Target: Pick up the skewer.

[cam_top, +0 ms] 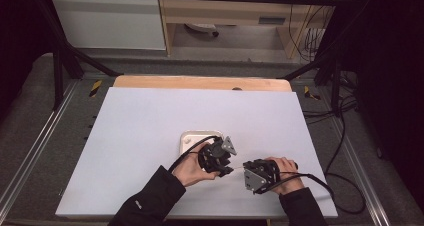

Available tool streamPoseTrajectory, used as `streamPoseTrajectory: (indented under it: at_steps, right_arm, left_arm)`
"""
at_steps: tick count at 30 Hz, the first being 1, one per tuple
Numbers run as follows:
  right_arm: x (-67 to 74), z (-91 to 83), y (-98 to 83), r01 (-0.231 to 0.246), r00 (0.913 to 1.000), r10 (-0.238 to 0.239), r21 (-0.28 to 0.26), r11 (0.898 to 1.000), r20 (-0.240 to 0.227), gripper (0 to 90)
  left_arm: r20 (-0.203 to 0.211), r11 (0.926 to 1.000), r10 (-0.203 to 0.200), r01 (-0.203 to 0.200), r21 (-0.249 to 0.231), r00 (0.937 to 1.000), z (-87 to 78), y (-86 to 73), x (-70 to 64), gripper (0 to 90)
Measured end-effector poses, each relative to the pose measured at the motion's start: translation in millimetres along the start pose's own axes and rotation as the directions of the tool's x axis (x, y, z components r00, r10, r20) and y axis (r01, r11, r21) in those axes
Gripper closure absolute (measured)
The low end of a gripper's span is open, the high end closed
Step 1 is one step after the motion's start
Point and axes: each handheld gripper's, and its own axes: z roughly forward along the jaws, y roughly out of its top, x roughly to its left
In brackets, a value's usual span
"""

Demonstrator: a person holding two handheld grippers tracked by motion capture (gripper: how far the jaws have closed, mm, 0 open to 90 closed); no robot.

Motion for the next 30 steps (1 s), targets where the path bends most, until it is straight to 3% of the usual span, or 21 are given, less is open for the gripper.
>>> streamPoseTrajectory:
  at_steps: [2, 8, 14, 15, 30]
  right_arm:
    - [0.4, 0.7, -0.1, 0.005, 1.0000, -0.005, 0.011, 1.000, 0.000, 89.1]
    - [-0.1, 2.1, 0.2, 0.022, 0.9997, -0.022, 0.028, 0.999, -0.005, 89.1]
    - [0.4, 2.8, 1.3, 0.024, 0.9997, -0.023, 0.036, 0.999, -0.012, 89.0]
    - [0.8, 3.1, 2.0, 0.023, 0.9997, -0.022, 0.036, 0.999, -0.014, 89.1]
    - [0.8, 3.0, 2.6, 0.041, 0.9990, -0.041, 0.048, 0.998, -0.017, 89.0]
  left_arm:
    - [0.000, 0.9997, 0.001, -0.001, 0.025, 1.0000, -1.0, -0.4, 1.3, 65.2]
    - [0.022, 0.9914, -0.009, 0.006, 0.131, 0.9997, 5.2, -2.0, 2.1, 67.9]
    - [0.029, 0.9878, -0.005, 0.001, 0.156, 0.9996, 11.6, -0.2, -1.2, 80.0]
    - [0.024, 0.9875, -0.003, -0.001, 0.158, 0.9997, 12.2, 0.5, -2.1, 85.2]
    - [-0.012, 0.9870, 0.021, -0.019, 0.160, 0.9997, 17.9, -0.7, -8.9, 88.5]
